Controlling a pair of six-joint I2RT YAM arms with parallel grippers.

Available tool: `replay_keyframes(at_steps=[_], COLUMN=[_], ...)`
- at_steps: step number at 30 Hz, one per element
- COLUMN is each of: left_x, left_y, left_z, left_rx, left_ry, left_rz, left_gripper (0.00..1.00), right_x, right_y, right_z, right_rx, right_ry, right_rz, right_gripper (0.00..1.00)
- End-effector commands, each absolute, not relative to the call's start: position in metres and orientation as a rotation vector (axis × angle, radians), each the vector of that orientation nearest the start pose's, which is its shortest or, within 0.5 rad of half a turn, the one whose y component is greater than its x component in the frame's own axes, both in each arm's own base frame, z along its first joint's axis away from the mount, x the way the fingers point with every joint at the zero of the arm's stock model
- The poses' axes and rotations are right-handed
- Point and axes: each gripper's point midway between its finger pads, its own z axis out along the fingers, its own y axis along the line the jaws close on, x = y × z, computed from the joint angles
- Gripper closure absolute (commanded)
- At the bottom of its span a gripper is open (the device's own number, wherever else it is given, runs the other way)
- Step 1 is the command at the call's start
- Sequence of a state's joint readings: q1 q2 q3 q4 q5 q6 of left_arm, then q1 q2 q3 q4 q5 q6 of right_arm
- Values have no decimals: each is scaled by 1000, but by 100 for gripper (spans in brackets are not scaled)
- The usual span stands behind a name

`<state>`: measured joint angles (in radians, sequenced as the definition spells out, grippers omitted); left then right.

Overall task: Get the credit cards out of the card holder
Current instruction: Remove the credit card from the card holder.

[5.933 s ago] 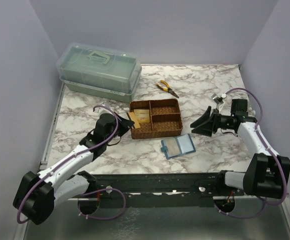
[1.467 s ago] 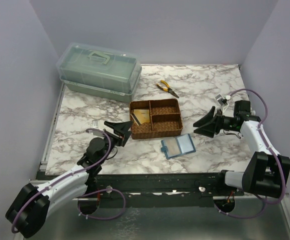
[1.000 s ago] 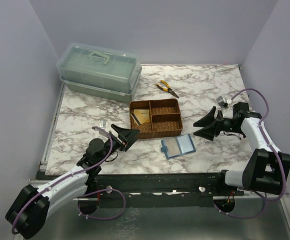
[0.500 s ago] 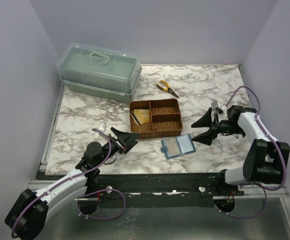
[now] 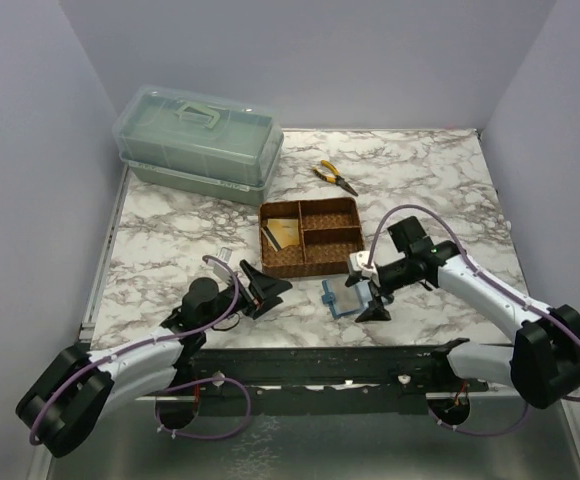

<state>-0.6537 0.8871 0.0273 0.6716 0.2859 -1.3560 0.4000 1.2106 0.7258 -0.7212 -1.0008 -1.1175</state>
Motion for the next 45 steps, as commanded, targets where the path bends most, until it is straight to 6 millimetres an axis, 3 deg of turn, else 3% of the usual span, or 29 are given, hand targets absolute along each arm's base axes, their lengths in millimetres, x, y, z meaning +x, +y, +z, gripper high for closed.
replay_keyframes(at_steps=[1,6,12,26,34,45], left_x=[169,168,167,166,164,168], left_y=[-259,-266,-262,-265,-272,-289], left_z=[127,123,122,122,120,124], left_rx=[-394,-384,-418,-425,-409,-363], left_ry=[2058,2077,2062,2067,2094,2112], left_rz=[-1620,-1597,-1599,-1598,-1593,-1607], left_gripper=[1,2,1,1,1,1], right_x=[184,185,191,204,206,210], right_y=[207,207,207,212,212,210], right_z=[77,50,36,44,54,63], right_rx=[-1818,-1884,-1868,-1799,-1768,-1720], right_ry=[1534,1522,1497,1485,1495,1533], right_rz=[776,635,539,475,467,446], right_gripper=[0,0,0,1,10,16])
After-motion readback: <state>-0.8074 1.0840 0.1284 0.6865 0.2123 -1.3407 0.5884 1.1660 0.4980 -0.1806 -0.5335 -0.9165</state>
